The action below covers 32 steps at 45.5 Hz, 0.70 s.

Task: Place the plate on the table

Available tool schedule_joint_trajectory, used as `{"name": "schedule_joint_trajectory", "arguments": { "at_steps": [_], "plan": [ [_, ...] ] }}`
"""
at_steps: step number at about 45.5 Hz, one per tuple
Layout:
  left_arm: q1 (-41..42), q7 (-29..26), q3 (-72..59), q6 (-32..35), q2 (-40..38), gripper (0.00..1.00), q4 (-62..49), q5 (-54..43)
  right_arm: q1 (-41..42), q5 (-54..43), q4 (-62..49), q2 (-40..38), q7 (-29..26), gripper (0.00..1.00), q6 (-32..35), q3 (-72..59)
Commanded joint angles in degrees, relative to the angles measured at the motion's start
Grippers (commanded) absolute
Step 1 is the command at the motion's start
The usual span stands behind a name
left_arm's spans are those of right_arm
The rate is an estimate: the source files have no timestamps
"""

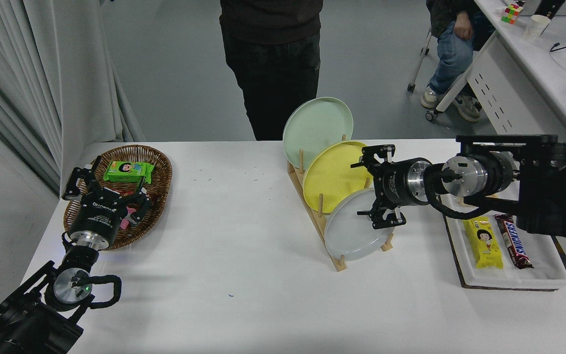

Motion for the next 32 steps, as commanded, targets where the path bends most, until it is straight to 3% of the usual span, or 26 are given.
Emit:
{"name": "schedule_joint_trajectory", "arguments": {
  "at_steps": [1, 32],
  "plan": [
    [-0.01, 0.0, 0.0, 0.0, 0.0, 0.98, 0.0, 0.0, -0.11, 0.1, -0.82, 0.3, -0.35, 1.0, -0.3, 0.3],
    [-0.01, 0.0, 0.0, 0.0, 0.0, 0.98, 0.0, 0.0, -0.28, -0.52, -1.61, 0.13, -0.53, 1.0, 1.46, 0.3]
  ]
}}
